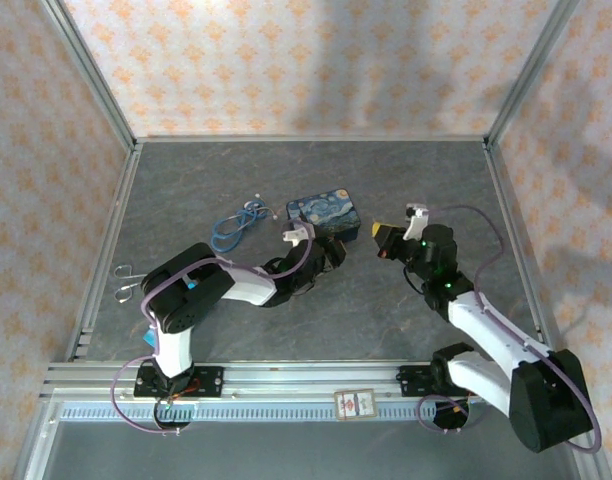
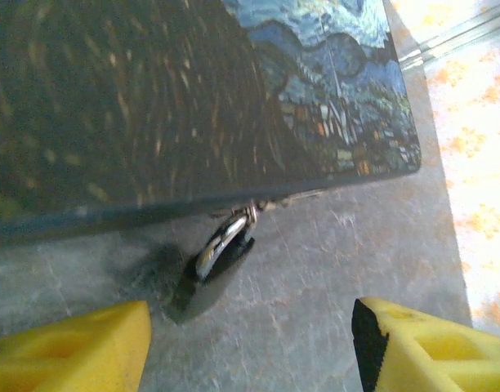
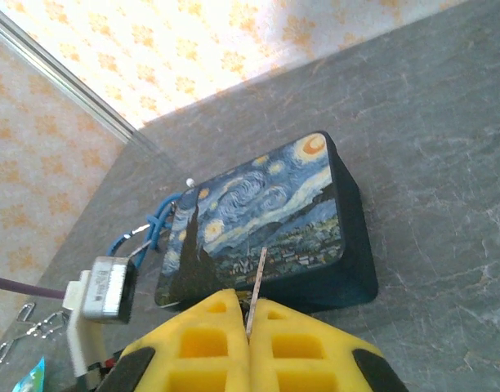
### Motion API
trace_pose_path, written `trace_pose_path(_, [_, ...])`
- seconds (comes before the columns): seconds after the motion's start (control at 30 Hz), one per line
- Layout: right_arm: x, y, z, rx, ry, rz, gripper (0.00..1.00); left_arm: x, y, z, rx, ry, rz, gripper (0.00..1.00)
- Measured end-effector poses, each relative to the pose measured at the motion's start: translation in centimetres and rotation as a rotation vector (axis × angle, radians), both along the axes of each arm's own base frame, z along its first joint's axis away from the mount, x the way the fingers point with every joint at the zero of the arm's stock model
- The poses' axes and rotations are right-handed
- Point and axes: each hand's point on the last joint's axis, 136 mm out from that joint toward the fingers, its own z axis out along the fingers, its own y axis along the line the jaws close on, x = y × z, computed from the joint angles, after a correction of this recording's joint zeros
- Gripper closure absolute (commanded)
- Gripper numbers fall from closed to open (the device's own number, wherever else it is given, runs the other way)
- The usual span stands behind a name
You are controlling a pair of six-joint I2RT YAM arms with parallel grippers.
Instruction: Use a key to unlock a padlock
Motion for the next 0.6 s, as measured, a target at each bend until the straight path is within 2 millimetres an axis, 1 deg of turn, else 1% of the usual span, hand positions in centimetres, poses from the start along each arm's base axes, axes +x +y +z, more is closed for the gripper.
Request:
trace_pose_path(0.1, [0.0,0.0,0.6,0.007,-0.019,0.003,1.0,0.9,0.0,-0.8,0.041,-0.021,0.019,0.34])
trace_pose_path(0.27, [0.0,0.0,0.6,0.008,-0.022,0.003,1.0,1.9,-0.8,-0.8,0.065,-0.077,0.017,0.37])
trace_pose_path(0.37, [0.0,0.0,0.6,0.012,-0.021,0.001,1.0,2.3,-1.1,-0.8,0.065,-0.106,0.017,0.48])
trace_pose_path(0.5, [-0.1,0.0,0.3,0.021,-0.017,-0.002,1.0,2.8,-1.2,-1.2,0.074,-0.133,0.022,0.56])
trace_pose_path(0.57, [-0.2,0.0,0.0,0.026,-0.011,-0.003,1.0,2.9,-1.2,-1.4,0.076,-0.136,0.029,0.66])
trace_pose_path(0.6, [-0.2,0.0,-0.1,0.028,-0.007,-0.004,1.0,2.9,-1.2,-1.5,0.077,-0.138,0.028,0.69])
